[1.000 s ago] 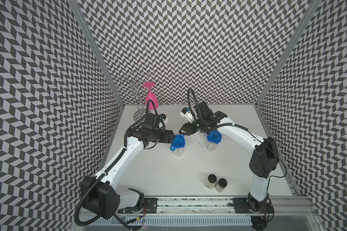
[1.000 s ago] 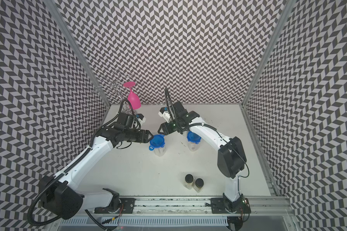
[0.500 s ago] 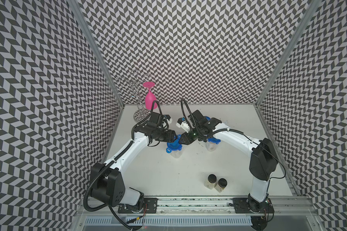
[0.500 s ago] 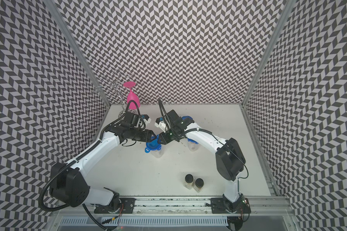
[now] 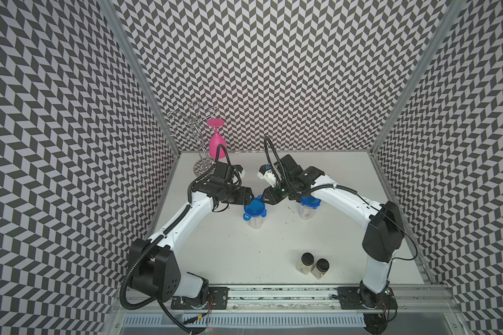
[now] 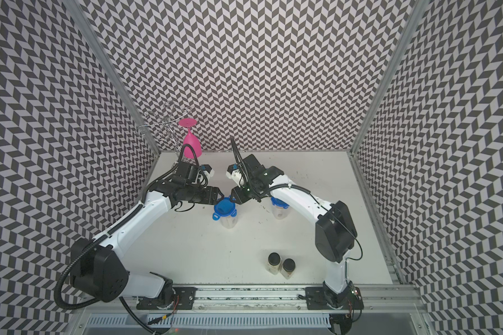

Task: Pack away toiletry kits
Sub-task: Adjust the container at the center of the board, then close the fastener on the container.

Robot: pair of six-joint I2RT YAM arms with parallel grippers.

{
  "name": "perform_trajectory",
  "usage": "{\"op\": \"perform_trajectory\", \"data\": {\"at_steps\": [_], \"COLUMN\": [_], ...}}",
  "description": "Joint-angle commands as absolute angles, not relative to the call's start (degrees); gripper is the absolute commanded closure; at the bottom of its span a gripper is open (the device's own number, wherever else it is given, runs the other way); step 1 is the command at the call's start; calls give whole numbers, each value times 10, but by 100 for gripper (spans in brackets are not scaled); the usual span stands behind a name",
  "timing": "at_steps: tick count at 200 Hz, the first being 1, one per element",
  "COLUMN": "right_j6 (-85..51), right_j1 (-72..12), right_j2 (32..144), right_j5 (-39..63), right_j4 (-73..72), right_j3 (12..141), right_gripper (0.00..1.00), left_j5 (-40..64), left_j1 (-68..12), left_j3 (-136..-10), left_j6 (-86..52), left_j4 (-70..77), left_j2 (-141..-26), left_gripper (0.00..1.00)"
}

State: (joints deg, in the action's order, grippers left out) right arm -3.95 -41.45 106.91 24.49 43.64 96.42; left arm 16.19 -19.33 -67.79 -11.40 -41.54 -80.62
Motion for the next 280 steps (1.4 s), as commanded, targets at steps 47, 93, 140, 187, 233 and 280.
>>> {"op": "perform_trajectory", "data": {"at_steps": [47, 93, 140, 187, 233, 280], "right_j6": [-20, -9, -29, -44, -49, -54], "right_j1": [-455, -465, -459, -443, -420, -414], "right_j2": [1054, 1062, 1005, 1003, 1030, 1021], "right_j5": [275, 283, 291, 301, 314, 324], "right_j4": [417, 442, 440, 424, 398, 388], "right_j3": [974, 982, 894, 846, 845, 834], "right_gripper": [79, 85, 88, 89, 89, 89], "left_j5": [198, 211, 222, 228, 232, 217], "left_j1": [-195, -202, -208, -212, -215, -215], "left_j3": [-669, -671, -667, -652, -638, -645], "left_j6": [-107, -99, -97, -95, -99, -97], "left_j4": [-429, -418, -412, -405, -400, -406], "left_j2": [-773, -789, -806, -813, -813, -808], "left_gripper": [42, 42, 42, 42, 42, 41]}}
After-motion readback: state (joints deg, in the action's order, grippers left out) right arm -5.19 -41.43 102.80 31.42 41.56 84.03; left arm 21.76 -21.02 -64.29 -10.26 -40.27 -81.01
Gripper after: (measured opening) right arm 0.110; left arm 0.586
